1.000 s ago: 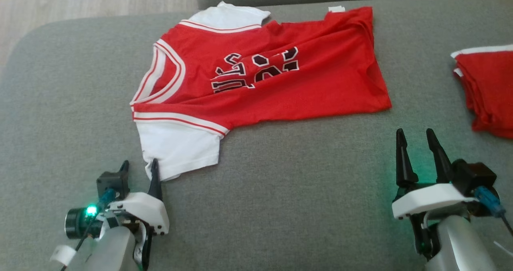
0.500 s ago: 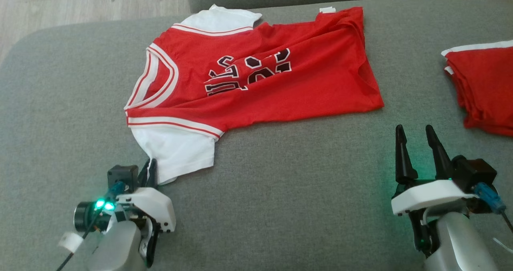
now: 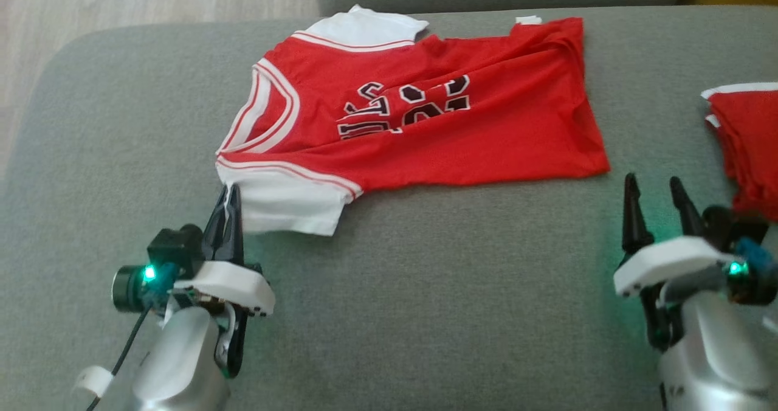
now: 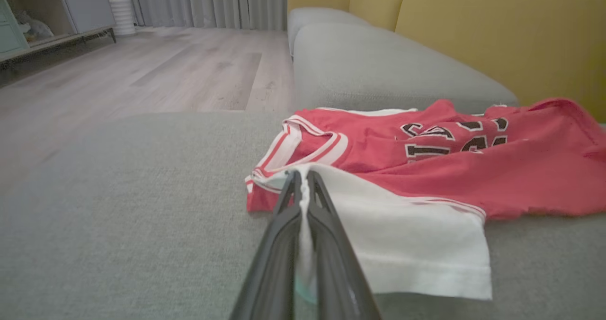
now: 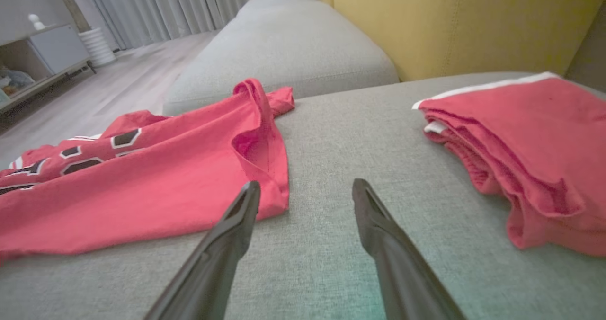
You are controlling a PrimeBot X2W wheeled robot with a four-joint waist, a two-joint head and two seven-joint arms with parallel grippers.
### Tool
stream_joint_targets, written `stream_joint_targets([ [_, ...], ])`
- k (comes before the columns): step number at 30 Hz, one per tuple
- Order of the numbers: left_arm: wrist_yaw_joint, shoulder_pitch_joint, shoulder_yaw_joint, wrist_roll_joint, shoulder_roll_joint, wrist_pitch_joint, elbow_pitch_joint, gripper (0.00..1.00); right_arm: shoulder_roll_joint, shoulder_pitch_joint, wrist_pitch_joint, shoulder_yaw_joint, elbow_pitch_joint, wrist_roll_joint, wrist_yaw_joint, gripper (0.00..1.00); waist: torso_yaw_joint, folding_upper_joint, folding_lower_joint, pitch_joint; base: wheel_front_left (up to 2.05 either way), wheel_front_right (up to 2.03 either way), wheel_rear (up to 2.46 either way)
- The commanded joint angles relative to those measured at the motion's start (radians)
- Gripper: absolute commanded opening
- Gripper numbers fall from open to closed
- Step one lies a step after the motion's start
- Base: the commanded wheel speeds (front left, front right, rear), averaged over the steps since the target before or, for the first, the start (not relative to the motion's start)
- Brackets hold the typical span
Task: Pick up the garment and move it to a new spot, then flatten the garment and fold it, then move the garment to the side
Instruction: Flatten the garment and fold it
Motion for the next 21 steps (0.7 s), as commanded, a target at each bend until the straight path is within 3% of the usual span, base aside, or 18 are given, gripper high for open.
stream_joint_targets([
  [1, 0.008, -0.001, 0.030, 0.005, 0.014, -0.015, -0.044, 0.00, -0.004, -0.058, 0.010, 0.009, -0.007, -0.013, -0.001, 1.00, 0.011, 0.0000, 0.0000, 0.006, 0.00, 0.00, 0.00],
  [9, 0.001, 0.011, -0.006, 0.018, -0.003, -0.018, -0.117, 0.00, -0.004, -0.226, 0.073, -0.046, 0.248, -0.019, -0.001, 1.00, 0.057, 0.0000, 0.0000, 0.032, 0.00, 0.00, 0.00],
  [18, 0.001, 0.006, -0.024, 0.020, -0.004, -0.019, -0.139, 0.00, -0.004, -0.343, 0.019, -0.127, 0.526, -0.097, -0.001, 1.00, 0.077, 0.0000, 0.0000, 0.052, 0.00, 0.00, 0.00],
  [19, 0.002, 0.006, -0.024, 0.019, -0.002, -0.019, -0.140, 0.00, -0.004, -0.354, 0.012, -0.126, 0.553, -0.104, -0.001, 0.91, 0.077, 0.0000, 0.0000, 0.053, 0.00, 0.00, 0.00],
  [21, 0.003, 0.006, -0.024, 0.018, 0.001, -0.019, -0.140, 0.00, -0.004, -0.376, -0.013, -0.114, 0.602, -0.105, -0.001, 0.23, 0.076, 0.0000, 0.0000, 0.051, 0.00, 0.00, 0.00],
])
